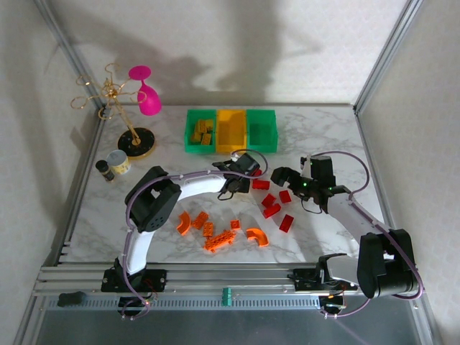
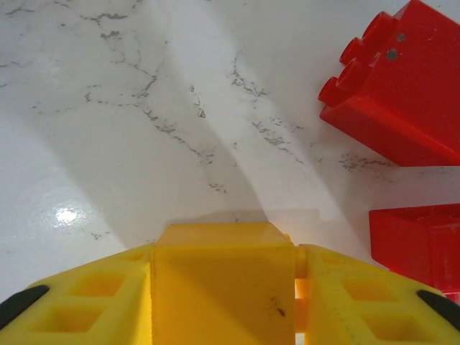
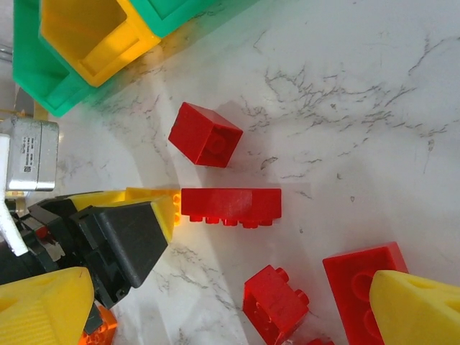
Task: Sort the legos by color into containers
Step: Pick up the lego from the center of the table, then place the lego in the container.
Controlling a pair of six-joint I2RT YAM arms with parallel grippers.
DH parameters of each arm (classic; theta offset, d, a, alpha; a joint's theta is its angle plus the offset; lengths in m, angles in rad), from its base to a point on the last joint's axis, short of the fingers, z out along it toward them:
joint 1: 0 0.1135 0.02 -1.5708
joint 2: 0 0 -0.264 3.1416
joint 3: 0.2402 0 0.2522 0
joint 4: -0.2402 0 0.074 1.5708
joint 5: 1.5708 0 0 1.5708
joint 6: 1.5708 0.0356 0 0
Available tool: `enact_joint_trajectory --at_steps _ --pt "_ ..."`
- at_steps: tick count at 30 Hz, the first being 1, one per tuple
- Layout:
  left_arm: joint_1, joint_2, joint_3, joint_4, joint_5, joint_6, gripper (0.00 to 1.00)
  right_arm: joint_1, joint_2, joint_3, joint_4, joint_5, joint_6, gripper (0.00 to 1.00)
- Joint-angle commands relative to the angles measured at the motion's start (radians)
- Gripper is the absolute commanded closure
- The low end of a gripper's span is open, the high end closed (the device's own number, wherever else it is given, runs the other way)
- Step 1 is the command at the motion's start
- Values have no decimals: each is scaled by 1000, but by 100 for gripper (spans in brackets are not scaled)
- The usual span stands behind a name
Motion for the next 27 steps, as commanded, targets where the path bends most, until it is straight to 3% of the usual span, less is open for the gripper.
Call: enact_joint_trajectory --at_steps 1,8,14,19,27 --pt "12 -70 -26 -6 -31 -2 59 -8 9 -1 23 -53 -32 1" --pt "90 -233 -74 -4 -88 -12 61 53 18 36 43 -49 -30 1" --pt "232 -254 -15 -15 -146 -5 61 172 61 73 82 15 12 1" --pt "341 -147 141 -8 -145 15 62 226 102 98 112 37 34 1" --pt "416 91 408 31 -170 37 60 254 156 152 94 67 13 1"
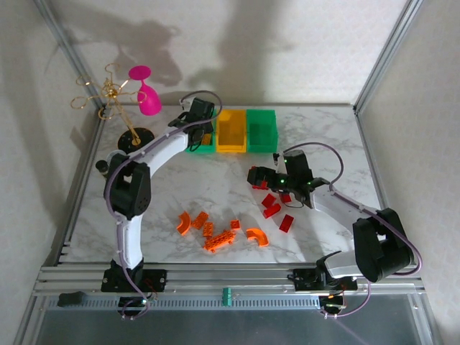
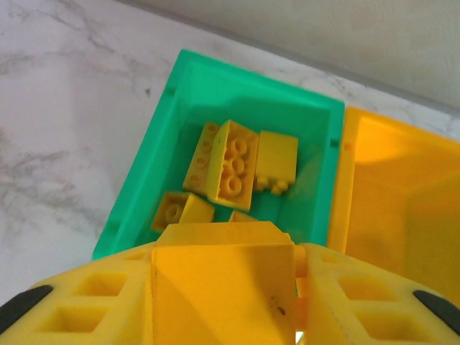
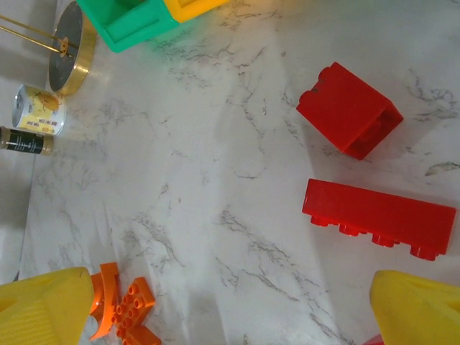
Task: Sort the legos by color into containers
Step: Place the lego in the container.
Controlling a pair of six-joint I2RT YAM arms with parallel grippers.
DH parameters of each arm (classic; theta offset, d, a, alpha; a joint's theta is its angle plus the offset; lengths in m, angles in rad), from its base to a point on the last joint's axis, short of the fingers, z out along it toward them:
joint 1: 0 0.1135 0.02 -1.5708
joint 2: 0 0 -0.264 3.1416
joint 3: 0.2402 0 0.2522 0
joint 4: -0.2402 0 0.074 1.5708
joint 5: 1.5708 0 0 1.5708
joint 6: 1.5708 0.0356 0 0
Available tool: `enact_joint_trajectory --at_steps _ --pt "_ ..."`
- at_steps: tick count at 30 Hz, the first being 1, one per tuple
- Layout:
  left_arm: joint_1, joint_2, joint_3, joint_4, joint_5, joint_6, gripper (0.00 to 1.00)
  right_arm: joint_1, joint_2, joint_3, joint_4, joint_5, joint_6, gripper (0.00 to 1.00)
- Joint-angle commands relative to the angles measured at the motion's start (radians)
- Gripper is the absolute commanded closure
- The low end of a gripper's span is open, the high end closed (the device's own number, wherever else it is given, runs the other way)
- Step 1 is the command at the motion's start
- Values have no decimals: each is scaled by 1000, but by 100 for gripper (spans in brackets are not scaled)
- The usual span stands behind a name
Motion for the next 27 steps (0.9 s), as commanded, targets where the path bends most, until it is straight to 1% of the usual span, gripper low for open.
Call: enact_joint_trajectory --at_steps 1,4,7,9,12,15,19,21,23,27 --pt "18 101 131 -22 -27 22 58 13 17 49 -3 36 -7 1" --pt "19 168 226 -52 -10 41 51 17 19 73 -36 60 -23 1" --pt "24 195 277 -81 2 52 39 23 6 90 -67 81 -34 1" --pt "22 187 298 -110 3 56 37 27 -9 95 -91 102 -39 1" --pt "19 114 255 -127 17 45 35 38 -31 103 -148 137 -49 1" --pt "1 -29 98 -85 60 25 33 56 -68 108 -219 178 -61 1" --pt "-33 -272 -183 9 131 -17 28 88 -127 100 -320 236 -65 1" --pt "-55 -382 -316 27 157 -45 26 113 -157 93 -367 265 -58 1" --pt "-92 -494 -448 44 180 -58 22 148 -182 86 -422 299 -51 1" --pt "-182 -652 -651 18 173 -98 15 221 -222 76 -536 385 -19 1"
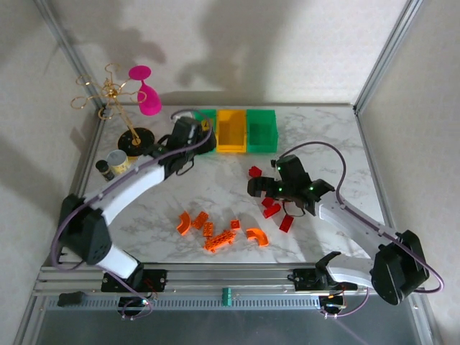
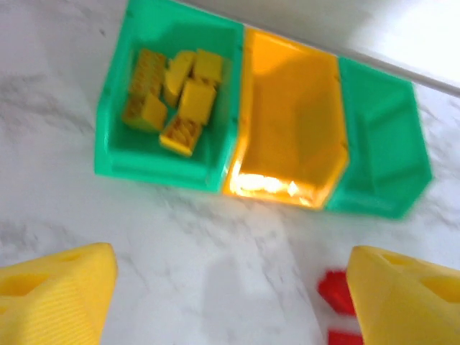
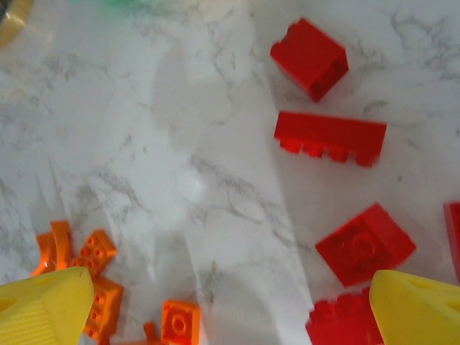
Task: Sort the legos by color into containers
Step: Place the lego in the container, then pick up the lego from the bottom-center of the table.
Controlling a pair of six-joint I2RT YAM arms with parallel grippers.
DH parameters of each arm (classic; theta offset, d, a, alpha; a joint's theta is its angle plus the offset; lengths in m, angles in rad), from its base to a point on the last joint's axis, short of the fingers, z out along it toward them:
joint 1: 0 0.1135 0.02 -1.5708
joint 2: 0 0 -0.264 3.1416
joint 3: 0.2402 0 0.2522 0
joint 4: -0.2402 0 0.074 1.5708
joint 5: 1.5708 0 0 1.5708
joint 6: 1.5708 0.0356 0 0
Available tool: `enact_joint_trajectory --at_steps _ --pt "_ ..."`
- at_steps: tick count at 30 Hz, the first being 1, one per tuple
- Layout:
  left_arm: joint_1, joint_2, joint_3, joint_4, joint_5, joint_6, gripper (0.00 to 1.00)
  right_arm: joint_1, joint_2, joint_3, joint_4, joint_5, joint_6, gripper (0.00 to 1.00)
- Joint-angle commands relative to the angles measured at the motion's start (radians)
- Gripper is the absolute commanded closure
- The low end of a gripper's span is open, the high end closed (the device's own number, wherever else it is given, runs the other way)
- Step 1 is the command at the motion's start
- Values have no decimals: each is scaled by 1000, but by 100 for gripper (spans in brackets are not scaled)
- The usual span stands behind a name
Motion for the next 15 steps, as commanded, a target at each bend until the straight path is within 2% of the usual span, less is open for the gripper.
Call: enact_joint_trajectory --at_steps 1,7,11,15 --pt "-66 -80 -155 -21 42 -62 13 63 -38 -1 -164 116 34 1" --pt "-184 -256 -384 -8 117 -133 6 237 -58 -36 -285 212 143 2" --pt "-255 -343 -466 -32 116 -169 1 341 -59 -70 -315 243 229 4" --pt "-294 -433 -530 -32 134 -205 0 435 -45 -118 -324 266 318 7"
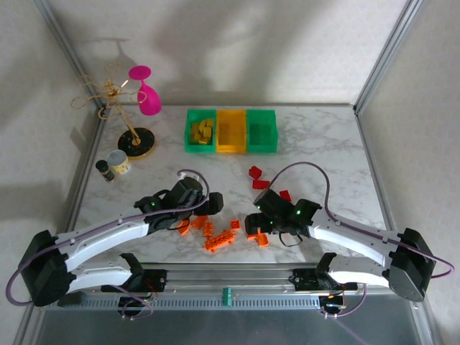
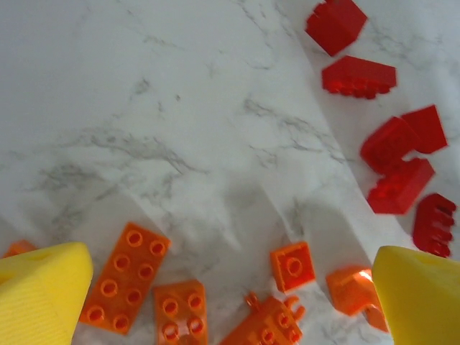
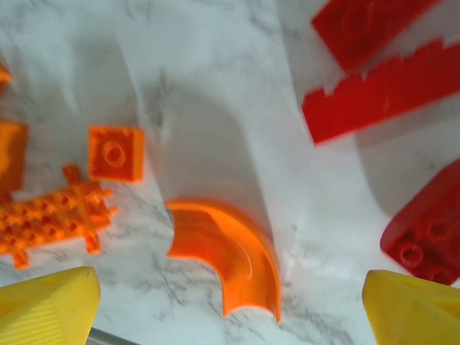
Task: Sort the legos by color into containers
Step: Pick up the lego from the bottom-center of the table.
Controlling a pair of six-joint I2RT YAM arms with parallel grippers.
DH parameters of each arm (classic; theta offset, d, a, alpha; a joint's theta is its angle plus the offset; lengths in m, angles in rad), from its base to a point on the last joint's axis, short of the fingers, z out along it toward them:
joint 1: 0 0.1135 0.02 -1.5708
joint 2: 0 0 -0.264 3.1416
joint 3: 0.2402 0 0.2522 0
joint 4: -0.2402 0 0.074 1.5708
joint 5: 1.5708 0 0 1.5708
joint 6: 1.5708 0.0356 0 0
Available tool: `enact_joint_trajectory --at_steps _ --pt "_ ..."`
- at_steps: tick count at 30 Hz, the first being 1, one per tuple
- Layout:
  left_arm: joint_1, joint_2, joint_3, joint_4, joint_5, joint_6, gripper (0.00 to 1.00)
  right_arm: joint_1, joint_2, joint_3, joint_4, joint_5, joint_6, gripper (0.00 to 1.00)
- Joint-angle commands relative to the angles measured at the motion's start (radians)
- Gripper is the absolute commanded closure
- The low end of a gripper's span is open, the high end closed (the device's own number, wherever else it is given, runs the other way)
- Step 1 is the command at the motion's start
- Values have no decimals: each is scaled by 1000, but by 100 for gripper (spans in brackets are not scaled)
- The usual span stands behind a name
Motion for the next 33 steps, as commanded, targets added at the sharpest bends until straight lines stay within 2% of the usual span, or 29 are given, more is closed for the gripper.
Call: enact_joint_trajectory --at_steps 1,8,13,19,33 --pt "-25 -72 -45 -6 20 -55 0 67 10 -43 -55 66 121 10" --pt "-37 -130 -90 0 33 -90 0 156 94 -87 10 68 146 20" --pt "-39 -138 -98 -4 13 -99 0 159 165 -68 29 115 137 30" --pt "-41 -143 -99 -11 4 -108 0 158 220 -56 49 139 113 38" --pt "-43 -157 -81 -35 -21 -119 0 159 250 -62 115 134 77 62"
